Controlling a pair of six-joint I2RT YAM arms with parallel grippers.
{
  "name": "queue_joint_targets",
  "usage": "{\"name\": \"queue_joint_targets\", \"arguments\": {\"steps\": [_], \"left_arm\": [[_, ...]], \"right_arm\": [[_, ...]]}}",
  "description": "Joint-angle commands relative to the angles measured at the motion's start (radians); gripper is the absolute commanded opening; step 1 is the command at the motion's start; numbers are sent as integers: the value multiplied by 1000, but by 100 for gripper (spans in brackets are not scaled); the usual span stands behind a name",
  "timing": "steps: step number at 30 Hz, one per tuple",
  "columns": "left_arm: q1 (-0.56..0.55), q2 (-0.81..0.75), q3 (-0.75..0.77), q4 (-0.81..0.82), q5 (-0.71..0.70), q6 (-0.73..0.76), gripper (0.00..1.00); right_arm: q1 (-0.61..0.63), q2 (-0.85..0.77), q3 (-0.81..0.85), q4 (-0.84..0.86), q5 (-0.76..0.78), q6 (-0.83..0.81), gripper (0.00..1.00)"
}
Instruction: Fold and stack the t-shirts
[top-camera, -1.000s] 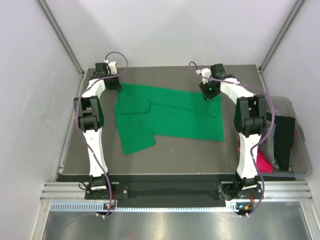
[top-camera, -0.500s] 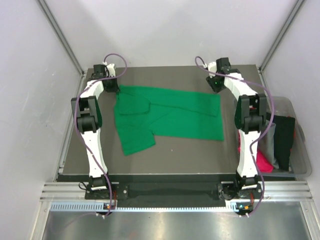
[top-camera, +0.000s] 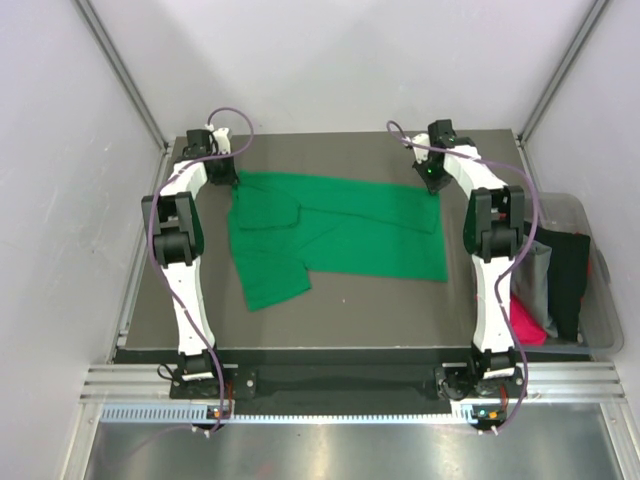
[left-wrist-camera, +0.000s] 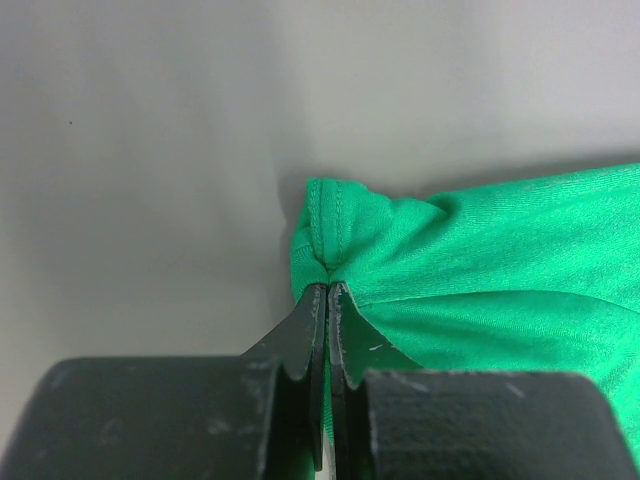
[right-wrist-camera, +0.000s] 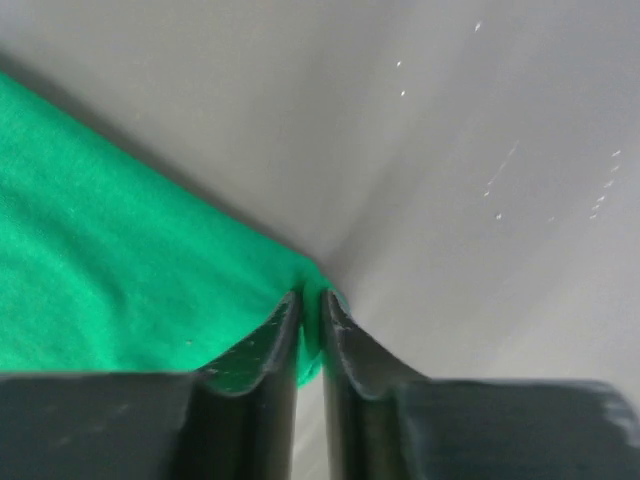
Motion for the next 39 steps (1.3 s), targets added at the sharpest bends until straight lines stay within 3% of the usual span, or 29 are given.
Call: {"name": "queue_joint_targets", "arguments": {"steps": [1,2,8,16,23,24,27,30,34,39], "left_arm": [[15,-52,-26,-15,-11,17,0],[15,-52,-28,-9,-16,17,0],[27,-46,-13,27,-57,2,0],[27,111,255,-62,-4,-41,0],[26,148,314,-27,-24,-54,0],[24,140,307,-13,-28,-54,3],[18,100,267,33,-63,-54,33],[-5,16,177,113,-114,-54,45],[-54,-52,149,143,-255,-31,49],[-103,-177,71,159,-326,-49,51]], "right_arm": [[-7,62,52,-73,-1,-4,6],[-7,66,52,-68,0,-2,0],[-9,76,61,5,26,15,0],[-10,128,161,62,54,33,4],[-10,146,182,125,68,48,4],[-10,142,182,130,69,56,5],[-19,75,119,199,72,94,27],[-35,-54,-8,320,62,134,36],[-39,-156,-53,351,46,140,40],[-39,-324,-151,360,5,128,40]]}}
